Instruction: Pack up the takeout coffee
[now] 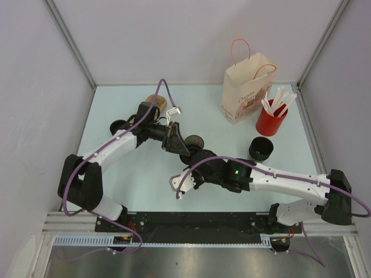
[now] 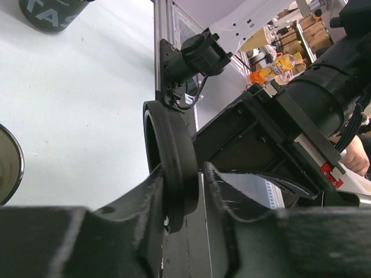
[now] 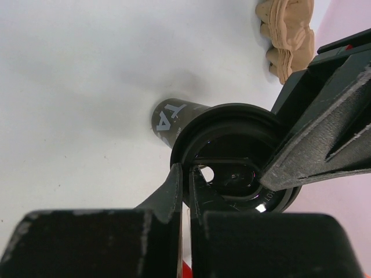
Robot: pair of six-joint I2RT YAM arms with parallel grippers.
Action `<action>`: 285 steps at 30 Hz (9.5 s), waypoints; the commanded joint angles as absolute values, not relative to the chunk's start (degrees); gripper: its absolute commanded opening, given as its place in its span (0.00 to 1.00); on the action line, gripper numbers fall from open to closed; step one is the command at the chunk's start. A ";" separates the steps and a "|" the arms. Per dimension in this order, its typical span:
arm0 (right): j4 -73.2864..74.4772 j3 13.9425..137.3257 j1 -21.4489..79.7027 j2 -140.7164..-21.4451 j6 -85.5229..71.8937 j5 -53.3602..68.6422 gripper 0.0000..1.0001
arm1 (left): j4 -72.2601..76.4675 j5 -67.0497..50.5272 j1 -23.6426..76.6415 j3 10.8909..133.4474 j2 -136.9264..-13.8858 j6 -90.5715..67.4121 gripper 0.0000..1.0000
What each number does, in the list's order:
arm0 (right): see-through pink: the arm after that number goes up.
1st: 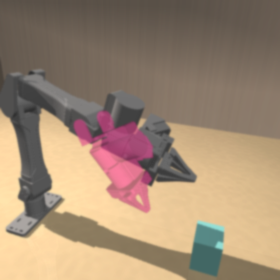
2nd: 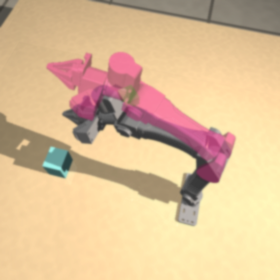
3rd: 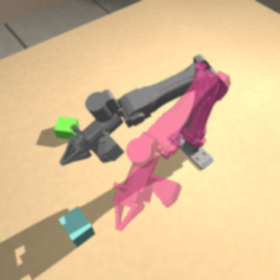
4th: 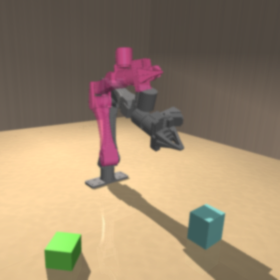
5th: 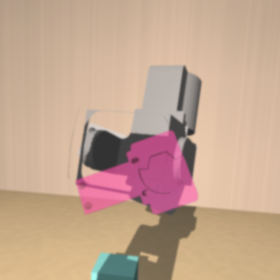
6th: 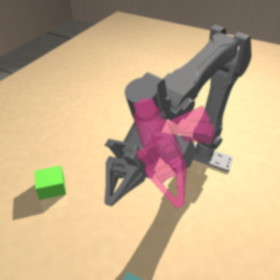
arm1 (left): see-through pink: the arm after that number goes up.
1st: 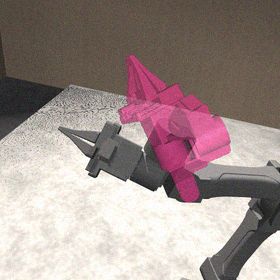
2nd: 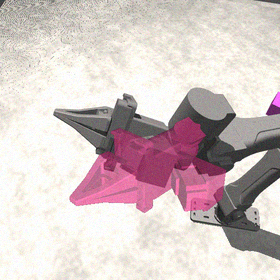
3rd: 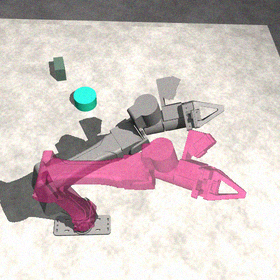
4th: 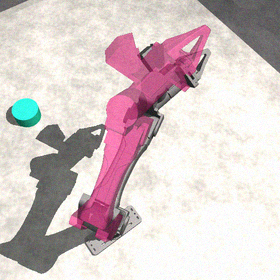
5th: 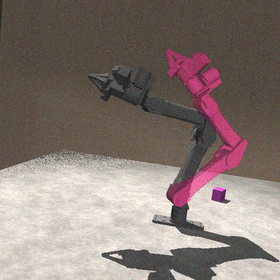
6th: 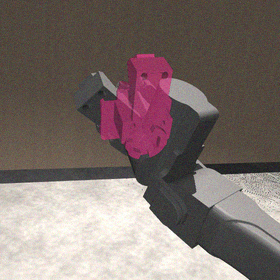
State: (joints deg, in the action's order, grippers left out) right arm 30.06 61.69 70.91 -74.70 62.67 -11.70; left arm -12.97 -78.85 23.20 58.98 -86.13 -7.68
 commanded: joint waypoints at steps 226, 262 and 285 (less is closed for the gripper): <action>51.24 88.16 25.40 -85.61 34.72 35.25 1.00 | -20.48 -46.93 14.06 73.12 -92.36 11.08 0.99; 47.55 79.28 24.17 -82.62 37.18 35.33 1.00 | -27.86 -52.65 22.85 81.39 -109.51 10.72 0.99; 46.23 78.84 24.08 -84.72 35.16 37.18 0.92 | -31.02 -50.89 22.76 82.18 -112.50 13.44 0.65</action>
State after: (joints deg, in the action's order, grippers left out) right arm 48.49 79.26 24.34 -84.62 36.14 35.20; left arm -29.28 -53.12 22.65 80.51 -111.85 10.52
